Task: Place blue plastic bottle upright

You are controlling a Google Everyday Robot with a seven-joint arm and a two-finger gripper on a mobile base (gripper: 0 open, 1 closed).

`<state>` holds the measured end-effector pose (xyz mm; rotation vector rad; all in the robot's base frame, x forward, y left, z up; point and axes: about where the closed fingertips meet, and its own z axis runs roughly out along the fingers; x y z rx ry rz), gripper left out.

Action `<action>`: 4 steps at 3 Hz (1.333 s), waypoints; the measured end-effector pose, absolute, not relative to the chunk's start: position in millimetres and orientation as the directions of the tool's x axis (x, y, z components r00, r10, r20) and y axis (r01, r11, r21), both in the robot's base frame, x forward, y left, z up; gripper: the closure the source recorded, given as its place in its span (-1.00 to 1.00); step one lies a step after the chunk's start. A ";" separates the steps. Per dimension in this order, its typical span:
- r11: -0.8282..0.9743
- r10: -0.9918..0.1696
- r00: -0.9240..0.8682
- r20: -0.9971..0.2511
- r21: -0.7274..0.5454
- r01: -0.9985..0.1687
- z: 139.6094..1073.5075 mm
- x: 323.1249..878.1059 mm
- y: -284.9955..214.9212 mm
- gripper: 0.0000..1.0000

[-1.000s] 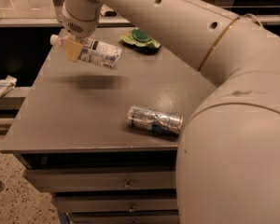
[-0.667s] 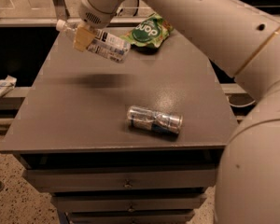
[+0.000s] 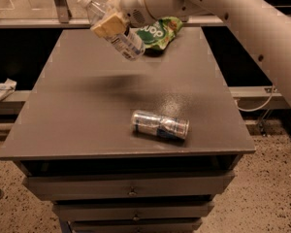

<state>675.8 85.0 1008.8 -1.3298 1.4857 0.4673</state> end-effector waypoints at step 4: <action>0.395 0.023 0.164 -0.986 -0.142 -0.908 978.1 673.7 3.9 1.00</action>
Offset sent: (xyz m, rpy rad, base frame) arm -0.0087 -0.0870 0.0063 0.4928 -0.0979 0.0906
